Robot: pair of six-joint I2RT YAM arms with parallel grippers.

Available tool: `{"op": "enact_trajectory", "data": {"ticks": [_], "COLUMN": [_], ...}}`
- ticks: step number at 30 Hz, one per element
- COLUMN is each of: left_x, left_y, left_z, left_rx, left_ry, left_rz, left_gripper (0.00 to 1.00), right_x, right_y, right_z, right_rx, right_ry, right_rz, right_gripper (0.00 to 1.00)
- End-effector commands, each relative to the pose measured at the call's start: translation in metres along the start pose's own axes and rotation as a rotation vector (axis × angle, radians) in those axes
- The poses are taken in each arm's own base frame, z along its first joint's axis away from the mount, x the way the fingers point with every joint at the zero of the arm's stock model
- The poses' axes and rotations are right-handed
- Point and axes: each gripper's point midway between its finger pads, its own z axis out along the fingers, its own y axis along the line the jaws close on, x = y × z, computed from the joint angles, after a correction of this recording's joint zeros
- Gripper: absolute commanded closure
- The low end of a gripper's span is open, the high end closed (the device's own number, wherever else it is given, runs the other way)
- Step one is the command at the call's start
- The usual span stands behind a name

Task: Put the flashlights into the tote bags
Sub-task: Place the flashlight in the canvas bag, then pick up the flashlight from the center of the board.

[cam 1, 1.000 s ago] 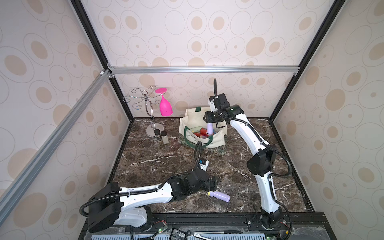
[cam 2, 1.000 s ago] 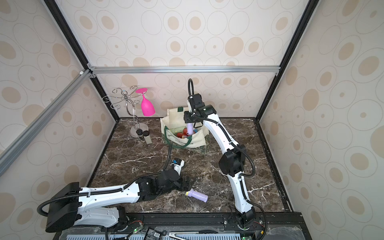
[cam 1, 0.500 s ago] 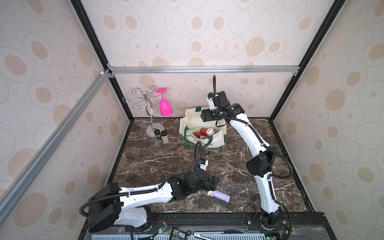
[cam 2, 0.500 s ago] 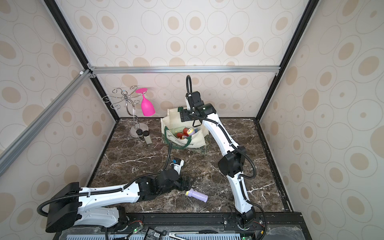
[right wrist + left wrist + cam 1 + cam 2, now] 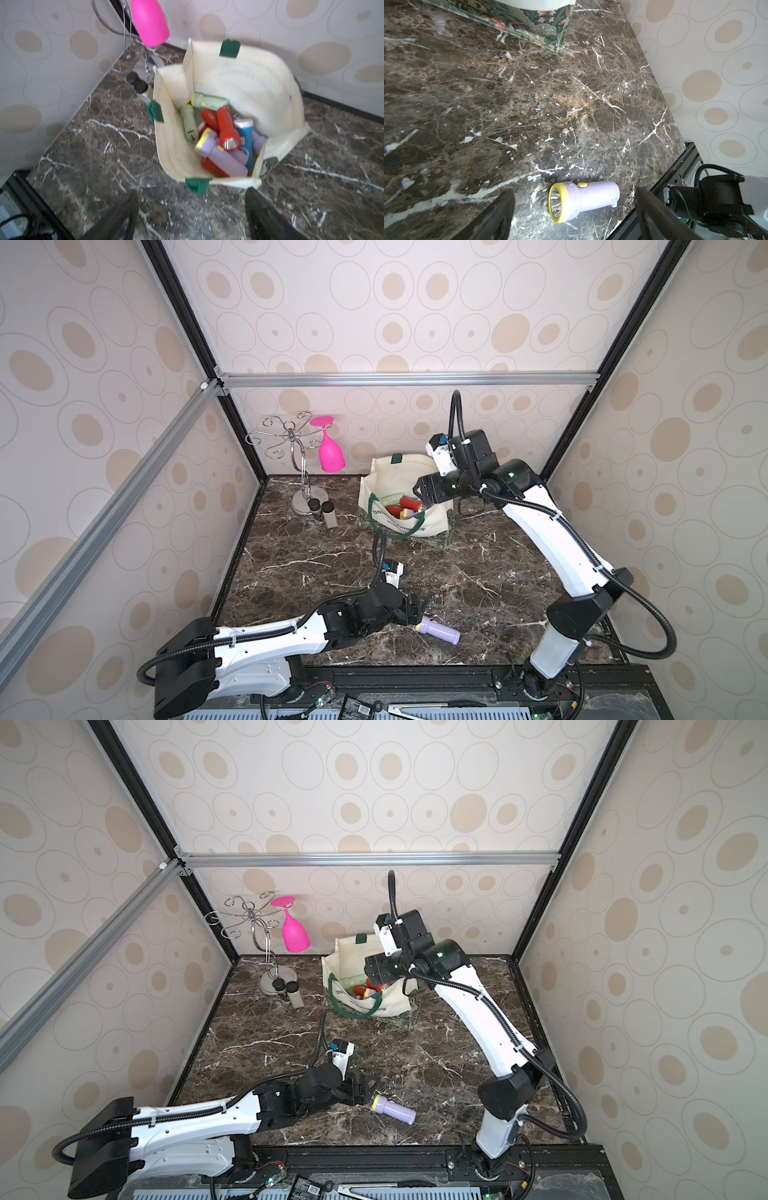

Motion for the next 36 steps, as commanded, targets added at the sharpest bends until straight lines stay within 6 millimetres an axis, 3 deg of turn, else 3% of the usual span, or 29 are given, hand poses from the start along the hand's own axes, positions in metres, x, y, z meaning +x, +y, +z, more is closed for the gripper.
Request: {"op": "enact_trajectory", "data": {"ticks": [1, 8, 14, 23, 30, 36], "left_x": [0.000, 0.003, 0.006, 0.008, 0.021, 0.018], "left_y": [0.018, 0.036, 0.036, 0.033, 0.042, 0.048], "left_z": [-0.012, -0.034, -0.045, -0.064, -0.067, -0.076], "left_rx": [-0.042, -0.043, -0.015, 0.047, 0.031, 0.056], "left_ry": [-0.022, -0.043, -0.015, -0.004, 0.038, -0.006], "left_rz": [-0.055, -0.080, -0.128, -0.229, -0.255, -0.331], "left_gripper": [0.11, 0.11, 0.11, 0.10, 0.11, 0.11], "right_x": [0.047, 0.142, 0.205, 0.272, 0.308, 0.338], "right_y": [0.000, 0.003, 0.011, 0.031, 0.039, 0.045], "right_z": [-0.007, -0.014, -0.014, 0.007, 0.022, 0.032], "right_rx": [-0.012, -0.030, -0.045, -0.096, -0.107, -0.094], "right_ry": [0.098, 0.286, 0.427, 0.569, 0.650, 0.708], "right_rz": [-0.007, 0.039, 0.060, -0.003, -0.059, -0.109], "right_gripper": [0.18, 0.17, 0.12, 0.10, 0.11, 0.12]}}
